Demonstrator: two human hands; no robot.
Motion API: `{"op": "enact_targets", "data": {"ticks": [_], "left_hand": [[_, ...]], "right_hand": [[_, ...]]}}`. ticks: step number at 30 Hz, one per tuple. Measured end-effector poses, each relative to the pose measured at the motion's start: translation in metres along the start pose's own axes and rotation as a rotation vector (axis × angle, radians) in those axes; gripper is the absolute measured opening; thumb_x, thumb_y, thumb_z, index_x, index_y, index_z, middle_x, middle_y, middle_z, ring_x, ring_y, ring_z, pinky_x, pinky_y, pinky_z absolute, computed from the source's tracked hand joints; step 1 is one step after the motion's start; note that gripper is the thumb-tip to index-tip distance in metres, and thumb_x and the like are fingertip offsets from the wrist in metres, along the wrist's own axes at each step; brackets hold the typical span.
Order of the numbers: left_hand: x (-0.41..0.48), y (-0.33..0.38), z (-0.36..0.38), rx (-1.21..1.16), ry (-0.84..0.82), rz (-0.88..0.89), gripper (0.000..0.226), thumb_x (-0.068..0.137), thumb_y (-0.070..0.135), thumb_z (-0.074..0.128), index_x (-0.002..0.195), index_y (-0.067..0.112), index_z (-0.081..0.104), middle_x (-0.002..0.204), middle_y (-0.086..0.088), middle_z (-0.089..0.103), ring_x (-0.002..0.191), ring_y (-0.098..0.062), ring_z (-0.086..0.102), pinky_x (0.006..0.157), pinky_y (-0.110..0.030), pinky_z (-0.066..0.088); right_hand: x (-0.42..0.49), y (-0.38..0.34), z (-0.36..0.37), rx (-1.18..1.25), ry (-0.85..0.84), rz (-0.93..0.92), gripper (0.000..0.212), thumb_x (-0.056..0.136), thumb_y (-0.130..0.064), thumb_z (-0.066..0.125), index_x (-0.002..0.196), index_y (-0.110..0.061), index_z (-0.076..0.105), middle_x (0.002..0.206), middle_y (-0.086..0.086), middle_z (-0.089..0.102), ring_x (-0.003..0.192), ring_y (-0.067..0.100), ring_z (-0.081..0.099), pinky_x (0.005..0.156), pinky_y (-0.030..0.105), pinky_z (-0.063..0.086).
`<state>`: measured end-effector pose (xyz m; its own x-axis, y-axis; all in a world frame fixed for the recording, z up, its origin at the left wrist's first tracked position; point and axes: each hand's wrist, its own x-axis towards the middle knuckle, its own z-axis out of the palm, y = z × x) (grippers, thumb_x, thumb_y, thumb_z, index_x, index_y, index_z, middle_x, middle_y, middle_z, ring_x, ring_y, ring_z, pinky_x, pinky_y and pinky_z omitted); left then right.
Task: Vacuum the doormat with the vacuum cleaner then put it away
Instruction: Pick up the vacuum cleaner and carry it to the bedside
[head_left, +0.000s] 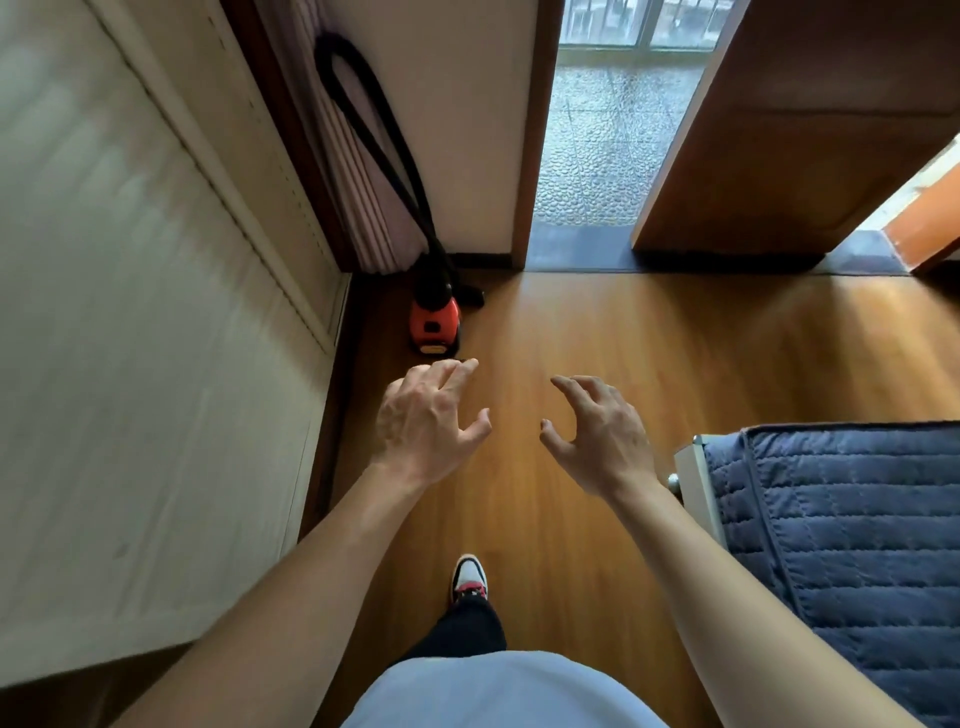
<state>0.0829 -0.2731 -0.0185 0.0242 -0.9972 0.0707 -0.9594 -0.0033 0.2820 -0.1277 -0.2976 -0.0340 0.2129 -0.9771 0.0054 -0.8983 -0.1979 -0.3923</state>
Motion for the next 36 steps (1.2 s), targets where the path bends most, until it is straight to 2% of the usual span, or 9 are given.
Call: {"op": "enact_targets", "data": {"ticks": [11,18,22,28,36], "left_hand": [[0.145,-0.028,0.01,-0.03,-0.039,0.019,0.067,0.085,0.059,0.04,0.142,0.027,0.05,0.136,0.004,0.06,0.124,-0.02,0.056,0.1,-0.044,0.05],[0.246,-0.013,0.034,-0.02,-0.034,0.029,0.063,0.086,0.058,0.045,0.14,0.028,0.051,0.135,0.005,0.061,0.123,-0.019,0.057,0.101,-0.042,0.048],[0.321,0.008,0.046,0.012,-0.04,0.02,0.063,0.086,0.058,0.045,0.142,0.029,0.05,0.137,0.004,0.059,0.125,-0.019,0.055,0.102,-0.042,0.047],[0.43,0.043,0.055,0.045,-0.051,-0.027,0.064,0.086,0.059,0.044,0.142,0.029,0.05,0.138,0.005,0.059,0.125,-0.018,0.054,0.101,-0.04,0.045],[0.513,0.05,0.067,0.045,-0.048,-0.104,0.069,0.084,0.061,0.034,0.142,0.028,0.051,0.136,0.005,0.06,0.123,-0.017,0.055,0.099,-0.039,0.047]], "right_hand": [[0.137,-0.003,0.003,0.037,0.005,0.058,0.064,0.085,-0.054,0.054,0.142,-0.026,0.055,0.137,0.002,0.061,0.124,0.024,0.058,0.097,0.046,0.054],[0.238,0.038,-0.003,0.042,0.032,0.022,0.06,0.086,-0.047,0.061,0.14,-0.023,0.057,0.133,0.003,0.063,0.121,0.024,0.059,0.099,0.045,0.051],[0.313,0.07,-0.012,0.022,0.048,0.002,0.06,0.085,-0.052,0.059,0.139,-0.025,0.058,0.134,0.003,0.063,0.121,0.025,0.06,0.097,0.045,0.054],[0.416,0.114,-0.045,-0.047,0.029,-0.076,0.059,0.084,-0.054,0.059,0.137,-0.028,0.06,0.136,0.003,0.064,0.124,0.026,0.059,0.102,0.049,0.052],[0.514,0.142,-0.053,-0.096,-0.09,-0.159,0.062,0.087,-0.057,0.05,0.144,-0.031,0.052,0.142,0.0,0.059,0.13,0.023,0.055,0.108,0.044,0.046]]}}
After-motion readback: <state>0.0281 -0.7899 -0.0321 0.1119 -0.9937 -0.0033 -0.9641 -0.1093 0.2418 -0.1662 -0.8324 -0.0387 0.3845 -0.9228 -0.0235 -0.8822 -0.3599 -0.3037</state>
